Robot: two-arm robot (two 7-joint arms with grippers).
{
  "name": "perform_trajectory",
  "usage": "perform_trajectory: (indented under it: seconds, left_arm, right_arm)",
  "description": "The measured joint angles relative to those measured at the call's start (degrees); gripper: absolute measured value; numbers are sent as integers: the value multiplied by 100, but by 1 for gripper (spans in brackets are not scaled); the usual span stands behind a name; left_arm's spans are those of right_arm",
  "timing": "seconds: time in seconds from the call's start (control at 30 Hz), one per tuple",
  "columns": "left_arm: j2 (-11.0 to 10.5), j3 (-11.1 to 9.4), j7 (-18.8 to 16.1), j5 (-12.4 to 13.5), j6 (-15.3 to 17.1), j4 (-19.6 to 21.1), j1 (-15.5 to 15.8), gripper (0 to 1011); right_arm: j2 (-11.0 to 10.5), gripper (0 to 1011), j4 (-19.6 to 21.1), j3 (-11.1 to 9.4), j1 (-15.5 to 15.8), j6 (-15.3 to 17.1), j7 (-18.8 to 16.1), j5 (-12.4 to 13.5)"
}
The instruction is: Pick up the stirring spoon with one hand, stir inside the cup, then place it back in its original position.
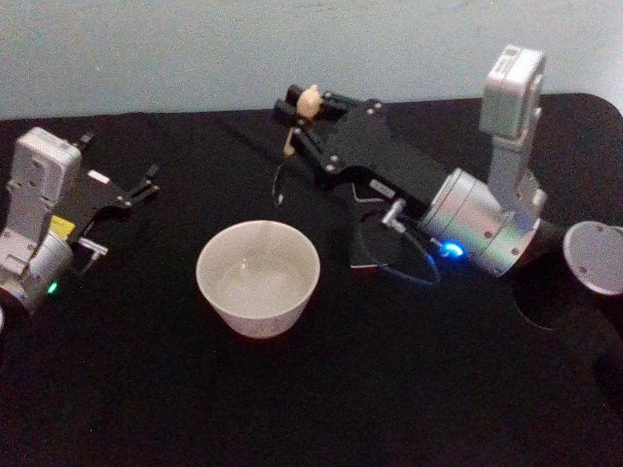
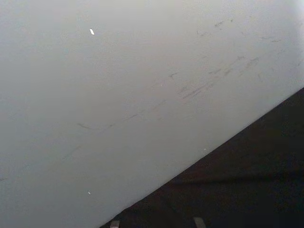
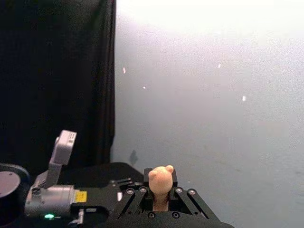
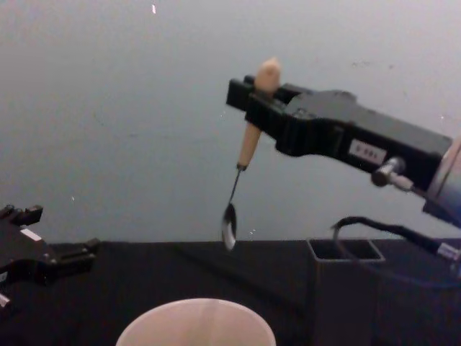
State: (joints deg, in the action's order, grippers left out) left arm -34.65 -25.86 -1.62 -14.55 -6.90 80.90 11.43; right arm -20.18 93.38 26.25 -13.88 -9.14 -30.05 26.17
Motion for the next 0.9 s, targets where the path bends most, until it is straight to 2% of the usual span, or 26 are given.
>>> perform_trajectory:
  seconds: [0.27,0.63,0.9]
  left_arm:
    - [0,0,0,0,0,0,0,1001]
    - [0,0,0,0,0,0,0,1001]
    - [0,0,0,0,0,0,0,1001]
  right_arm:
    - [-176,161,156,-205,100,14,155,-18]
    - [-437,161,360,-602,374,36,405,-151]
    - [-503,161,388,-777,541,88,521,-236]
